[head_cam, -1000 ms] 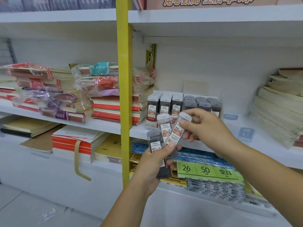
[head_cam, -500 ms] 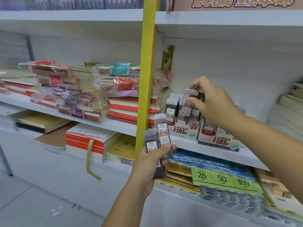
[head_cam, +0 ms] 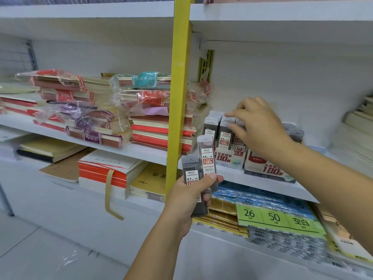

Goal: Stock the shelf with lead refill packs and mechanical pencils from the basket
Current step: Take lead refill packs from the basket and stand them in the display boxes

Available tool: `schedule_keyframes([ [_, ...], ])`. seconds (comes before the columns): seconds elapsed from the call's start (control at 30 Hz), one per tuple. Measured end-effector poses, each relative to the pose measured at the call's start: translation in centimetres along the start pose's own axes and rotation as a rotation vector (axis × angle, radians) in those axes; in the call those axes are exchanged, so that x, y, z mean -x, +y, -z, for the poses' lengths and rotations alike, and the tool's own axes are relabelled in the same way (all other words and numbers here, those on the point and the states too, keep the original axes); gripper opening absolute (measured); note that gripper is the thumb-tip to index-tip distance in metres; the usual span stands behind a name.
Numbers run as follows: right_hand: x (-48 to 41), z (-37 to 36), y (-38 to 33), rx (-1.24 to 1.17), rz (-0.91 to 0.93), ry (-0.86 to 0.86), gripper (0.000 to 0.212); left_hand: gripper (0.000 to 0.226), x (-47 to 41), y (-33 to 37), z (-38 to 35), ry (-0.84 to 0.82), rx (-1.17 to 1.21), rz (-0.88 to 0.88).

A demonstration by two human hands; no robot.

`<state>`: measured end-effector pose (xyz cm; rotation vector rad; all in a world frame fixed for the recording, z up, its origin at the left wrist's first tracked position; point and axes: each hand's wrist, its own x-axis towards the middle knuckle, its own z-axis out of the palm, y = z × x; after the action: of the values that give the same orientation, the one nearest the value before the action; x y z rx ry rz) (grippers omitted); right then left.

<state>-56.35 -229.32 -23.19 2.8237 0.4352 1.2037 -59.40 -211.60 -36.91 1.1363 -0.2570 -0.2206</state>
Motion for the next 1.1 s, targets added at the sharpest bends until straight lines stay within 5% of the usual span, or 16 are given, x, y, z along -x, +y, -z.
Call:
schedule_keyframes([
  [0.07,1.5,0.8,-0.9,-0.292,-0.055,0.033,0.027,0.038,0.2,0.2,-0.3,-0.039,0.004,-0.010],
  [0.17,3.7,1.8,-2.5,-0.727,-0.166,-0.156,0.026,0.048,0.6,0.4,-0.8,-0.121,0.000,-0.017],
  [0.37,5.4,1.8,-2.5,-0.964,-0.268,-0.289,0.028,0.031,0.9,0.3,-1.6,-0.185,-0.027,-0.005],
  [0.5,6.1,2.0,-2.0,-0.984,-0.305,-0.261,0.022,0.040,0.8,0.1,-1.9,-0.184,-0.019,0.001],
  [0.63,6.0,3.3,-0.1,-1.008,-0.379,-0.062,0.012,0.054,0.4,0.1,-2.3,-0.048,-0.025,0.035],
  [0.8,3.9,5.1,2.0,-0.780,-0.249,0.134,0.020,0.027,-0.4,-0.2,-2.3,0.044,-0.095,0.118],
  [0.97,1.4,3.7,2.0,-0.338,-0.065,-0.001,0.017,0.013,-0.9,-0.5,-2.3,0.060,-0.106,0.071],
  [1.1,0.4,1.9,2.1,-0.291,-0.131,-0.134,0.025,0.021,-1.0,-0.7,-2.1,0.049,-0.084,-0.008],
])
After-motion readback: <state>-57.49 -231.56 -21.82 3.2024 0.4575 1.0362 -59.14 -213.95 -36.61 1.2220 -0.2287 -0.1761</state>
